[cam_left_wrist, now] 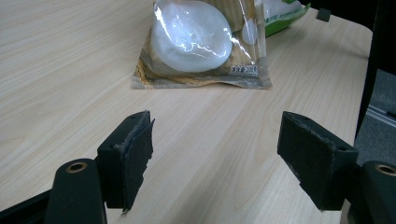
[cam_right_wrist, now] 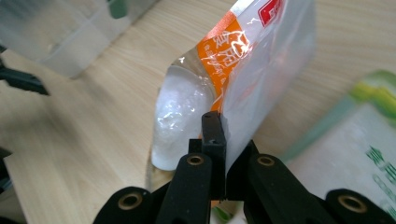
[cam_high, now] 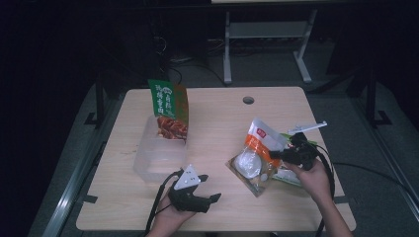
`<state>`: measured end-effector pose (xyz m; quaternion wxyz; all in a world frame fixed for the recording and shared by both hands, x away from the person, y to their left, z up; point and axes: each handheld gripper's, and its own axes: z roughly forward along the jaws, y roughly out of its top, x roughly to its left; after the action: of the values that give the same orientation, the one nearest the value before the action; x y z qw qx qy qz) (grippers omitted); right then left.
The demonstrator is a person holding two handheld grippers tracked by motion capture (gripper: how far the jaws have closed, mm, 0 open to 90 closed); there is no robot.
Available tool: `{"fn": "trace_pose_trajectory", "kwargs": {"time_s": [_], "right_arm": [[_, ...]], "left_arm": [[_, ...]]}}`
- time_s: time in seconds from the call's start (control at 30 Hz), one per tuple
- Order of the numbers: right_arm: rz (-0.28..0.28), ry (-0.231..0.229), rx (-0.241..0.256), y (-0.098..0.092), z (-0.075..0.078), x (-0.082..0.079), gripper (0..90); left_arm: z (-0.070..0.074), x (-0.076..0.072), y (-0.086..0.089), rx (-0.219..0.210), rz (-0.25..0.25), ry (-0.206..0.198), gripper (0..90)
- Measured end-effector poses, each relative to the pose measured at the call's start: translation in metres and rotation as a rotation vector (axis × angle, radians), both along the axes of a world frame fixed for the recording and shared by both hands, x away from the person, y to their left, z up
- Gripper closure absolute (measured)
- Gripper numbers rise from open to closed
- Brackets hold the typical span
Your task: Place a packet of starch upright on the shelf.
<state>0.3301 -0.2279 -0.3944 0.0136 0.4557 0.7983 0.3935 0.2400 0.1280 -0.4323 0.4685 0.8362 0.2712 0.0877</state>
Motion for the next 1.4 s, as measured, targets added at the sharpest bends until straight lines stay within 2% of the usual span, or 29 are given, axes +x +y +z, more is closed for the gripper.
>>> {"fn": "trace_pose_trajectory", "kwargs": {"time_s": [0.13,0.27,0.4,0.43,0.57,0.6,0.63,0.7,0.83,0.87,0.93,1.03,1.1,1.17,1.27,1.4], "right_arm": [[0.072,-0.05,0.007,0.009,0.01,-0.004,89.7],[0.168,-0.096,0.026,0.017,0.019,-0.01,89.7],[0.275,-0.16,0.005,0.026,0.025,-0.016,89.7],[0.275,-0.16,0.005,0.026,0.025,-0.016,89.7],[0.353,-0.203,-0.006,0.032,0.027,-0.018,89.7],[0.382,-0.195,-0.009,0.034,0.029,-0.02,89.7],[0.382,-0.195,-0.009,0.034,0.029,-0.02,89.7],[0.418,-0.201,-0.011,0.035,0.03,-0.02,89.7],[0.47,-0.191,0.001,0.034,0.029,-0.019,89.6],[0.476,-0.19,0.0,0.034,0.028,-0.018,89.6],[0.492,-0.188,0.01,0.033,0.027,-0.017,89.5],[0.478,-0.192,-0.002,0.031,0.026,-0.016,89.6],[0.477,-0.191,0.001,0.03,0.024,-0.014,89.6],[0.476,-0.191,0.008,0.03,0.023,-0.013,89.6],[0.482,-0.188,0.013,0.03,0.022,-0.01,89.6],[0.48,-0.188,0.009,0.034,0.021,-0.008,89.6]], "left_arm": [[0.001,0.003,-0.002,-0.014,-0.005,0.012,25.2],[0.002,0.007,-0.006,-0.012,-0.011,0.009,24.7],[-0.001,0.012,-0.01,-0.021,0.004,0.019,23.6],[-0.002,0.016,-0.011,-0.017,0.003,0.018,23.6],[-0.004,0.027,-0.017,-0.025,0.021,0.023,22.9],[-0.005,0.03,-0.019,-0.027,0.021,0.019,23.0],[-0.006,0.033,-0.021,-0.039,0.025,0.031,23.0],[-0.007,0.039,-0.026,-0.044,0.023,0.035,23.8],[-0.01,0.052,-0.036,-0.066,0.019,0.071,26.5],[-0.011,0.055,-0.038,-0.08,0.02,0.097,28.3],[-0.013,0.062,-0.039,-0.096,0.017,0.116,32.2],[-0.015,0.07,-0.04,-0.115,-0.002,0.148,44.7],[-0.017,0.073,-0.043,-0.096,-0.012,0.125,52.9],[-0.016,0.075,-0.045,-0.093,-0.012,0.123,58.1],[-0.014,0.078,-0.046,-0.114,-0.014,0.127,74.0],[-0.009,0.074,-0.05,-0.077,-0.007,0.078,81.9]]}}
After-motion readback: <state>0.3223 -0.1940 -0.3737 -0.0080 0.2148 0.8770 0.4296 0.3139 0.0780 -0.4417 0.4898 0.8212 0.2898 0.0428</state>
